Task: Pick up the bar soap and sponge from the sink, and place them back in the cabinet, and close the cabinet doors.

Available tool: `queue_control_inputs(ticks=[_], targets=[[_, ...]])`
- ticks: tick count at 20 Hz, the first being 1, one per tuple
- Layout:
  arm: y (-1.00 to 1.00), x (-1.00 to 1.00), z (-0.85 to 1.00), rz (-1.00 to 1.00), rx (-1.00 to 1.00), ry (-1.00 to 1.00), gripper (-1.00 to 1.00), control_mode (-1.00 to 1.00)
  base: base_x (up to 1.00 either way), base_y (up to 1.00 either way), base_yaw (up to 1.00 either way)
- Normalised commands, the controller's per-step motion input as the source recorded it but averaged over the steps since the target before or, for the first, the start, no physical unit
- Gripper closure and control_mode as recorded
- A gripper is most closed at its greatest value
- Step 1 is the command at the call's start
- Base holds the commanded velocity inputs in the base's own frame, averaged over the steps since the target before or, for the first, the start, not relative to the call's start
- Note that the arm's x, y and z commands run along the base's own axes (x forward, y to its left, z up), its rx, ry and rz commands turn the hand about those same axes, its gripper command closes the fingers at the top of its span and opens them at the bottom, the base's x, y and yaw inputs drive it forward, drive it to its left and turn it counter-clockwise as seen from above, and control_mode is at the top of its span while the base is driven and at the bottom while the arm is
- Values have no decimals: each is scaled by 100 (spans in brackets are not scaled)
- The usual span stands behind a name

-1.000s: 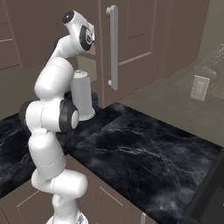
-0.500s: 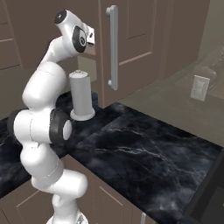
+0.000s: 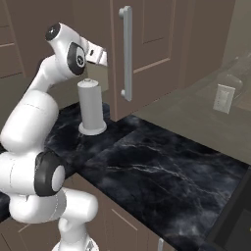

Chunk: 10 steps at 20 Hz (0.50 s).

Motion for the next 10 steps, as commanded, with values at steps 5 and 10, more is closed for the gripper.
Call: queue_control_inputs(ticks=[5, 10], targets=[[0, -82, 0, 0, 0, 0, -100, -100, 0, 0, 0], [0, -94, 0, 3, 0, 0, -100, -100, 0, 0, 0]])
